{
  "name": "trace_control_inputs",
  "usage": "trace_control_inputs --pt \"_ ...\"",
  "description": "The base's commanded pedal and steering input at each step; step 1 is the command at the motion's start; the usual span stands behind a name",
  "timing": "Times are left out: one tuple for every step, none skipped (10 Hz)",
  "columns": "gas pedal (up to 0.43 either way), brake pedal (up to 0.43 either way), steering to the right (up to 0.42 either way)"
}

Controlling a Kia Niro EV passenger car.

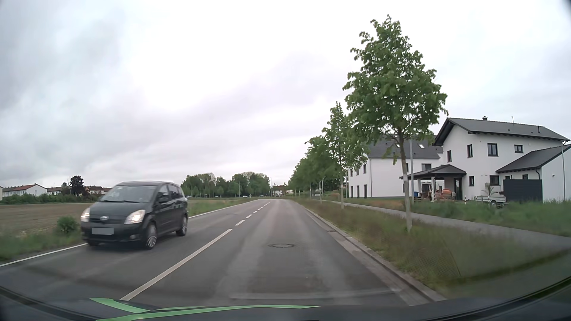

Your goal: Follow the waypoints while adhering to traffic rules and regulations

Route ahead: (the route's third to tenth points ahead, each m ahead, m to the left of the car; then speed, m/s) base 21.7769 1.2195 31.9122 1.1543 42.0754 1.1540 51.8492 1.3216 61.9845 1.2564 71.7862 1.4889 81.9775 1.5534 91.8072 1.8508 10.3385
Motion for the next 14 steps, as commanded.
trace_control_inputs --pt "0.118 0.0 0.001" --pt "0.118 0.0 0.001" --pt "0.118 0.0 0.001" --pt "0.118 0.0 0.001" --pt "0.118 0.0 0.001" --pt "0.118 0.0 0.001" --pt "0.118 0.0 0.001" --pt "0.118 0.0 0.001" --pt "0.118 0.0 0.001" --pt "0.118 0.0 0.001" --pt "0.118 0.0 0.001" --pt "0.118 0.0 -0.001" --pt "0.118 0.0 -0.003" --pt "0.118 0.0 -0.008"
